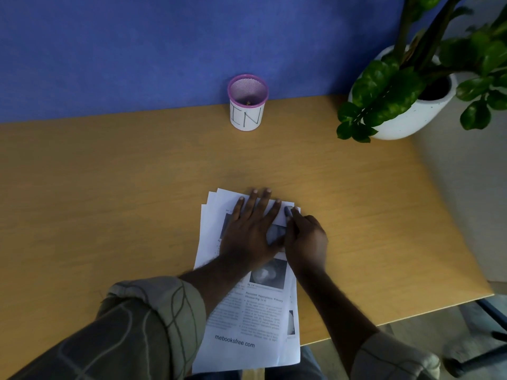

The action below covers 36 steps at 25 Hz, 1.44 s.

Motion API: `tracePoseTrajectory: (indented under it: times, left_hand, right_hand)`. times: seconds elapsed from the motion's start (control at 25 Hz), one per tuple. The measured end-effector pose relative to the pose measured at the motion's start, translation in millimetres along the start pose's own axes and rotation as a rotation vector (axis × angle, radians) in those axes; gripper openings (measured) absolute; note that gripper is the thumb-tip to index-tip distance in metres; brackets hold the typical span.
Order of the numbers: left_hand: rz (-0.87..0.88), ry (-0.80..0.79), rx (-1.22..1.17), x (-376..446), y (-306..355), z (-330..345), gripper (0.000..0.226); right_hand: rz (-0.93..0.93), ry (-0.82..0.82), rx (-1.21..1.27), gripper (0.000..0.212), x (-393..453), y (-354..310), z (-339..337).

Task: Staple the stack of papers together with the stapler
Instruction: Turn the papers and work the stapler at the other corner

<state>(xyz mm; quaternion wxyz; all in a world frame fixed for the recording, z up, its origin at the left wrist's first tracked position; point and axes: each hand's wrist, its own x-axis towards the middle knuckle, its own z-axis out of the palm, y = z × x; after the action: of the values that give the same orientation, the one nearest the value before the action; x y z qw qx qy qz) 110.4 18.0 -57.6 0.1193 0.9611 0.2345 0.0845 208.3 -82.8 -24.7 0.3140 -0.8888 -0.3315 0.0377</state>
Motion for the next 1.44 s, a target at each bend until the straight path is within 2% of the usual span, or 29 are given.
tracePoseTrajectory:
  times: [0.2, 0.44, 0.56, 0.84, 1.2, 1.44]
  left_hand:
    - [-0.002, -0.025, 0.019, 1, -1, 2, 0.077]
    - [-0.001, -0.011, 0.011, 0, 0, 1, 0.075]
    - [0.002, 0.023, -0.006, 0, 0, 2, 0.073]
    - [0.009, -0.016, 0.01, 0, -1, 3, 0.072]
    - [0.013, -0.025, 0.008, 0, 0, 1, 0.07]
    - [0.019, -0.005, 0.011, -1, 1, 0, 0.07]
  right_hand:
    - [0.068, 0.02, 0.156, 0.022, 3, 13, -11]
    - [-0.208, -0.029, -0.107, 0.029, -2, 13, -8]
    - [-0.222, -0.048, -0.163, 0.032, 0, 8, -5]
    - [-0.225, -0.067, -0.17, 0.03, -2, 3, 1]
    - [-0.171, -0.029, -0.18, 0.032, -3, -1, 6]
    - [0.072, 0.022, -0.013, 0.021, 1, -11, 1]
